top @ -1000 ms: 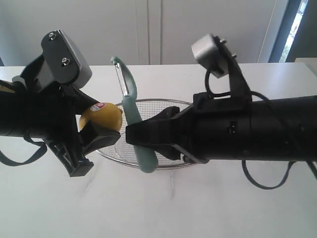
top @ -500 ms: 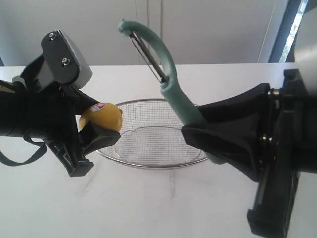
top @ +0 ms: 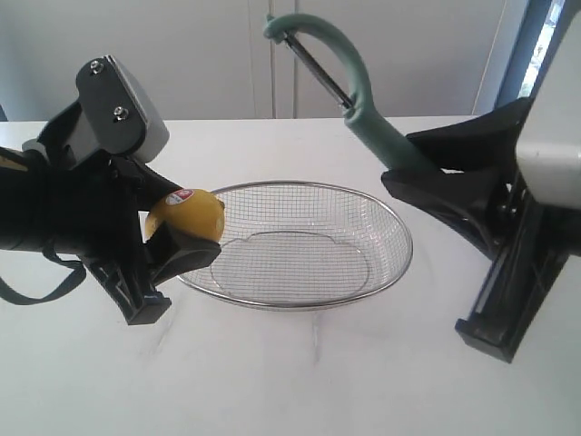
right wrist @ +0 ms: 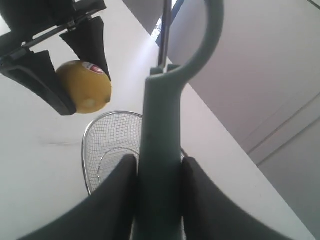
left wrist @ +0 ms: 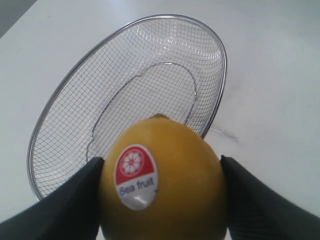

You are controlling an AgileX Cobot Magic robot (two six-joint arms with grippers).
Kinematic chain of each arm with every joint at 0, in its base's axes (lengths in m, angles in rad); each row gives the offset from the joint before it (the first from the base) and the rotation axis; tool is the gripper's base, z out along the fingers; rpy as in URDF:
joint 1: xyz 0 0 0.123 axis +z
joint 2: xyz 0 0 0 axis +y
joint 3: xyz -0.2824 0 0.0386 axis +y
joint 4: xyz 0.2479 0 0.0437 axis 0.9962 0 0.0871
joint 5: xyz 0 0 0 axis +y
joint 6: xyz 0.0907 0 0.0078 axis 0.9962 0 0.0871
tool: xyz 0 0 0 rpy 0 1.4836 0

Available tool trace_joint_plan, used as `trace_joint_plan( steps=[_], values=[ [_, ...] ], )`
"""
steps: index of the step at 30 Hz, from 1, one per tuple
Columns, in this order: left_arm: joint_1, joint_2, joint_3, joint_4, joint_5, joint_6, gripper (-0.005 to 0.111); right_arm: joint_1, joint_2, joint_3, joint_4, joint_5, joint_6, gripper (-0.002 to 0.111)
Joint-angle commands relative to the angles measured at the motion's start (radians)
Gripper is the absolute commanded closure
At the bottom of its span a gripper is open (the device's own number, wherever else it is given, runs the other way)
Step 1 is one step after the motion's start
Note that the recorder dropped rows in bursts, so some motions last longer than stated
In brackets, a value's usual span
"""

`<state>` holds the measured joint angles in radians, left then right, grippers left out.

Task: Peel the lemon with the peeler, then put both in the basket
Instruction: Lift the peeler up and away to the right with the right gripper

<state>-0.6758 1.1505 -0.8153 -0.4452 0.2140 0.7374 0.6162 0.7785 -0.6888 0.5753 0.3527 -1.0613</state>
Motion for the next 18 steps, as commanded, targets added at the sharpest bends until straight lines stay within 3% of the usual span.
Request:
trace_joint_plan(
  steps=[1, 4, 9, 18],
  values=[
    [-0.007, -0.005, 0.005, -0.019, 0.003, -0.003, 0.107, 0.0, -0.008, -0.008, -0.004, -0.043, 0.039, 0.108],
    [-0.007, -0.005, 0.005, -0.019, 0.003, -0.003, 0.107, 0.0, -0.008, -0.008, -0.007, -0.116, 0.142, 0.108],
    [-0.007, -0.005, 0.005, -0.019, 0.003, -0.003, 0.107, 0.0, 0.013, -0.008, -0.034, -0.29, 0.141, 0.108],
    [-0.007, -0.005, 0.005, -0.019, -0.004, -0.003, 0.107, 0.0, 0.161, -0.012, -0.022, -0.612, -0.11, 0.108]
  ],
)
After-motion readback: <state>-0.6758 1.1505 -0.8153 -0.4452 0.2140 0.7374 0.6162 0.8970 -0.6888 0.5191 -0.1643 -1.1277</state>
